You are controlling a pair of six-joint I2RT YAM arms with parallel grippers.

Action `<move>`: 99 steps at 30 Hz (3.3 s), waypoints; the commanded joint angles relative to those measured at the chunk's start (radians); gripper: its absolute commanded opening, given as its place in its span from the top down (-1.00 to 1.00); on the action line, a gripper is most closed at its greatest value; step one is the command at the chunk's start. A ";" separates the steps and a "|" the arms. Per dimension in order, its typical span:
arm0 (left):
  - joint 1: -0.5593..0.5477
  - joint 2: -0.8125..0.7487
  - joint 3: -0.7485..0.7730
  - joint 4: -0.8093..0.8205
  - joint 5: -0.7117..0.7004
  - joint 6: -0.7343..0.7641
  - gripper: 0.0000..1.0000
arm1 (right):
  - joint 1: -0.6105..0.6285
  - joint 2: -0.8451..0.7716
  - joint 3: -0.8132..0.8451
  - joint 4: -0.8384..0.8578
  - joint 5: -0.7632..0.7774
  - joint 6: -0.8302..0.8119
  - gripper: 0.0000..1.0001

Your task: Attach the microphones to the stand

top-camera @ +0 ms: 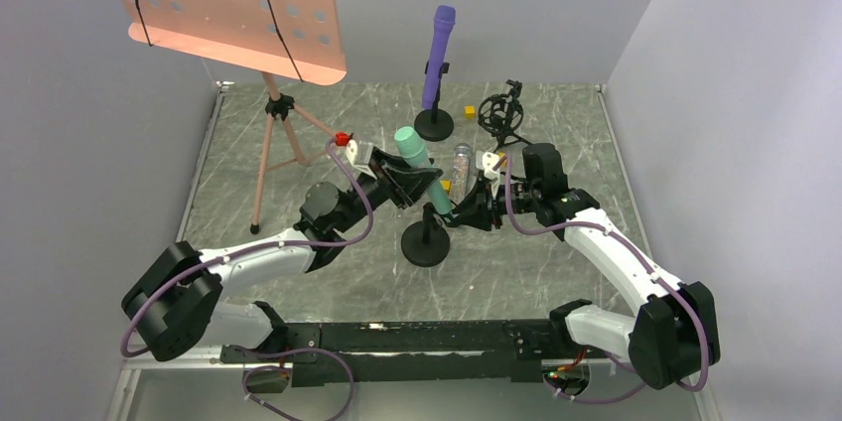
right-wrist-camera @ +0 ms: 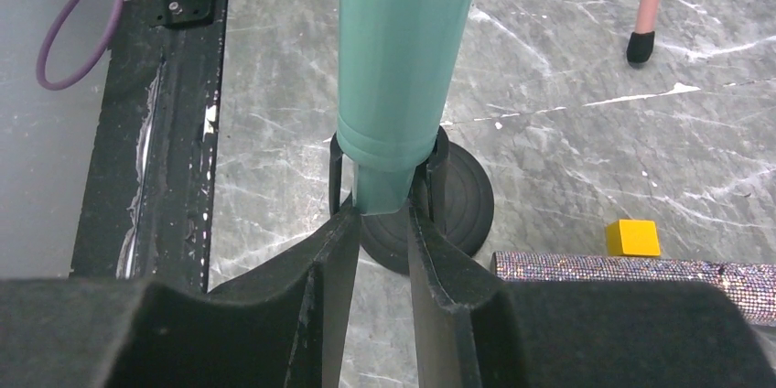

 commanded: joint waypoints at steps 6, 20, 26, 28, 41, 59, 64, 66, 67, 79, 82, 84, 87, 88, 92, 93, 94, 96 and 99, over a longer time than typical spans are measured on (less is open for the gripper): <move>-0.008 0.044 -0.052 0.043 0.034 -0.041 1.00 | 0.007 -0.011 -0.010 0.007 -0.021 -0.016 0.21; -0.009 0.120 -0.009 0.059 0.061 -0.027 1.00 | 0.007 -0.010 -0.010 0.001 -0.025 -0.022 0.10; -0.008 0.121 -0.064 0.068 0.068 -0.009 1.00 | 0.007 -0.013 0.004 -0.049 -0.014 -0.070 -0.13; -0.009 0.118 -0.070 0.049 0.074 0.006 1.00 | 0.001 -0.018 0.020 -0.099 -0.005 -0.121 -0.37; -0.008 0.159 -0.036 -0.075 0.158 0.095 1.00 | -0.133 -0.073 0.082 -0.273 -0.051 -0.267 -0.49; -0.008 0.246 -0.071 -0.192 0.235 0.139 1.00 | -0.189 -0.097 0.064 -0.239 -0.075 -0.227 -0.55; -0.009 0.277 -0.090 -0.186 0.239 0.135 1.00 | -0.189 -0.091 0.059 -0.229 -0.081 -0.221 -0.57; -0.009 0.285 -0.096 -0.176 0.239 0.125 1.00 | -0.189 -0.088 0.059 -0.228 -0.082 -0.220 -0.57; -0.009 0.285 -0.098 -0.170 0.241 0.118 1.00 | -0.189 -0.087 0.058 -0.227 -0.081 -0.220 -0.57; -0.009 0.059 -0.098 -0.252 0.129 0.051 -0.76 | -0.189 -0.084 0.058 -0.226 -0.081 -0.213 -0.59; -0.008 -0.007 -0.097 -0.275 0.125 0.069 -0.98 | -0.190 -0.083 0.059 -0.228 -0.082 -0.215 -0.59; -0.008 -0.054 -0.104 -0.283 0.114 0.082 -0.99 | -0.189 -0.084 0.060 -0.230 -0.081 -0.217 -0.59; -0.008 -0.135 -0.126 -0.297 0.070 0.104 -0.99 | -0.189 -0.086 0.061 -0.232 -0.078 -0.219 -0.59; -0.007 -0.167 -0.140 -0.296 0.046 0.109 -0.99 | -0.191 -0.086 0.062 -0.234 -0.077 -0.221 -0.59; -0.005 -0.305 -0.205 -0.283 -0.067 0.094 -0.99 | -0.191 -0.086 0.064 -0.237 -0.076 -0.223 -0.60; 0.000 -0.327 -0.207 -0.289 -0.060 0.096 -0.99 | -0.191 -0.084 0.064 -0.238 -0.077 -0.225 -0.60; 0.012 -0.346 -0.199 -0.299 -0.035 0.102 -0.99 | -0.191 -0.085 0.064 -0.239 -0.077 -0.226 -0.60; 0.032 -0.364 -0.171 -0.328 0.013 0.101 -0.99 | -0.192 -0.082 0.066 -0.240 -0.075 -0.227 -0.60; 0.048 -0.356 -0.112 -0.357 0.058 0.083 -0.99 | -0.192 -0.079 0.066 -0.240 -0.074 -0.227 -0.60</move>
